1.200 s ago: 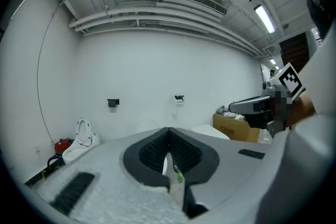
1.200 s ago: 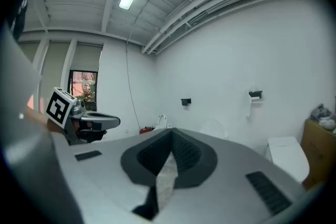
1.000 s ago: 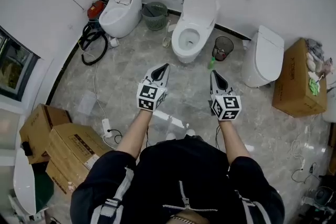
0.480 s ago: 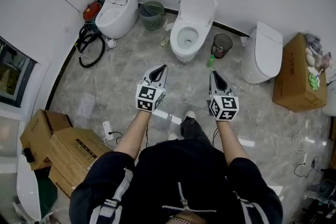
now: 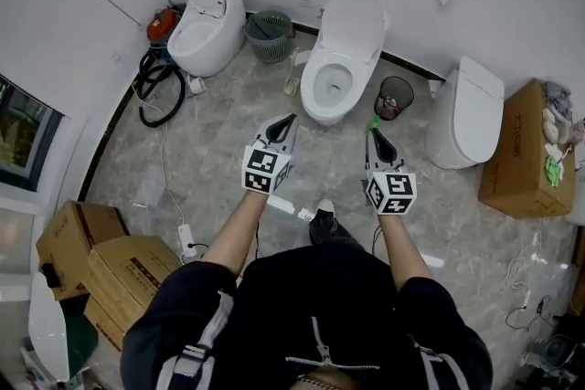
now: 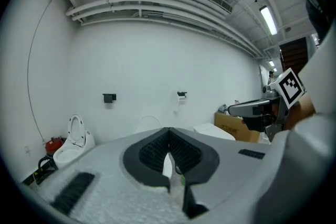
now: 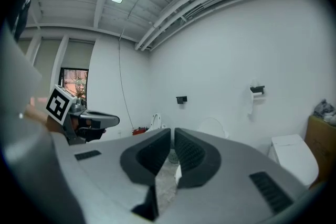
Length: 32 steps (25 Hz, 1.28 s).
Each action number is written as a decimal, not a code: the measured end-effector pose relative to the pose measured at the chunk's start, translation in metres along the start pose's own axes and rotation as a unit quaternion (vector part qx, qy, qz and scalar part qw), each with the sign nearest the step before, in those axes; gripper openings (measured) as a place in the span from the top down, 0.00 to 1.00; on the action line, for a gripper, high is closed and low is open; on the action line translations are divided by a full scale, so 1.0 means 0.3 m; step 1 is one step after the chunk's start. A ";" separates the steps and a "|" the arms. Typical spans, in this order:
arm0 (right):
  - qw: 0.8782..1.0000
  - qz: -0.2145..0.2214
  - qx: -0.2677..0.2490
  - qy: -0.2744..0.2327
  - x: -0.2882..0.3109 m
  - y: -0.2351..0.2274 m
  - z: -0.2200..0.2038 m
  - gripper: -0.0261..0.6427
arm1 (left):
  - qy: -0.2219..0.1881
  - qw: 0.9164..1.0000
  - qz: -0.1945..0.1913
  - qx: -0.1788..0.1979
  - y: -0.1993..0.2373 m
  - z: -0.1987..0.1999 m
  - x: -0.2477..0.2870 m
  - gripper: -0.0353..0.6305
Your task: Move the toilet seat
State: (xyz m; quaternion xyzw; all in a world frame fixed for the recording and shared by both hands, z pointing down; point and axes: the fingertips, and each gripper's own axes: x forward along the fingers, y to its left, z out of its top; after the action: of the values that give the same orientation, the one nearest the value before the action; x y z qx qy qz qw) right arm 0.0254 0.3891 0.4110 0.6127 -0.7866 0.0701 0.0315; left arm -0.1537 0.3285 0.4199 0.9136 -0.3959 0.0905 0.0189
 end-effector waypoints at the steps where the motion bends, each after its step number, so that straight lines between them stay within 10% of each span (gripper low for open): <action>1: 1.000 0.003 0.000 0.002 0.042 -0.023 0.008 0.94 | 0.000 1.000 0.002 -0.001 0.020 0.011 0.041 0.94; 20: 0.999 0.037 0.009 0.030 0.585 -0.335 0.041 0.97 | 0.018 0.999 0.030 -0.023 0.296 0.076 0.561 0.94; 32: 0.998 -0.024 0.017 0.054 0.949 -0.438 0.014 0.97 | 0.019 0.999 -0.035 -0.030 0.590 0.051 0.939 0.94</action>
State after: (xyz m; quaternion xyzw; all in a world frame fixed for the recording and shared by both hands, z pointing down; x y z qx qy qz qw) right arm 0.0824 0.0838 0.4547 0.6275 -0.7673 0.1153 0.0652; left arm -0.0913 0.0026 0.4490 0.9240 -0.3660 0.0954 0.0572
